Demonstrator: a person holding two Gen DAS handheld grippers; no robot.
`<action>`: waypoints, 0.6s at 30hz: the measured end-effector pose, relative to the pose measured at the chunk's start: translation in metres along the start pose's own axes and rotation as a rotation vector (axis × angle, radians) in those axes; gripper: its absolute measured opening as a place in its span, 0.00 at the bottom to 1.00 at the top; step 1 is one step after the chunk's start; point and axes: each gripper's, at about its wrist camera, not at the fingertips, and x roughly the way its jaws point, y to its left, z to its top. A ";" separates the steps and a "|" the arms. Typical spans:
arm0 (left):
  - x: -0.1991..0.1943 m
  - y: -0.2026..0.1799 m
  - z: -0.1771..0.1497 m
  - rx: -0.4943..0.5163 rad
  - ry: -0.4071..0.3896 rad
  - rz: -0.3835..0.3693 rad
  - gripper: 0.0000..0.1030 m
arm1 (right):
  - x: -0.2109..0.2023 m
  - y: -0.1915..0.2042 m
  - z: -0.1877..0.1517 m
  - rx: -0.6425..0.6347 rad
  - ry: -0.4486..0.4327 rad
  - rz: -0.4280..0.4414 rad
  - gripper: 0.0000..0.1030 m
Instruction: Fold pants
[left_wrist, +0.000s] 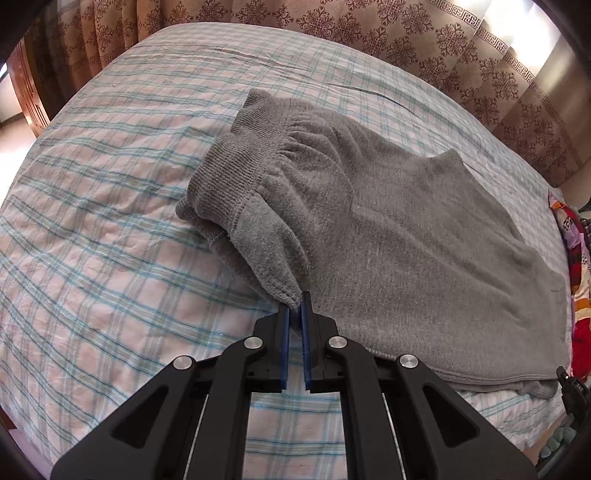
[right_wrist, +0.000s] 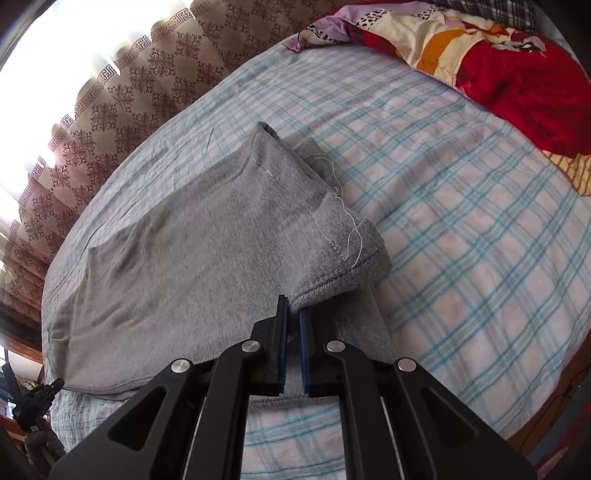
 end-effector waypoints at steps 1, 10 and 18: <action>0.005 0.000 -0.001 0.005 0.006 0.014 0.05 | 0.003 0.000 -0.003 0.000 0.005 -0.001 0.05; 0.017 -0.008 -0.004 0.017 0.009 0.083 0.11 | 0.005 -0.005 -0.002 -0.004 0.017 0.076 0.06; 0.021 -0.007 0.001 -0.022 0.014 0.064 0.30 | 0.014 -0.028 0.020 0.158 0.026 0.177 0.35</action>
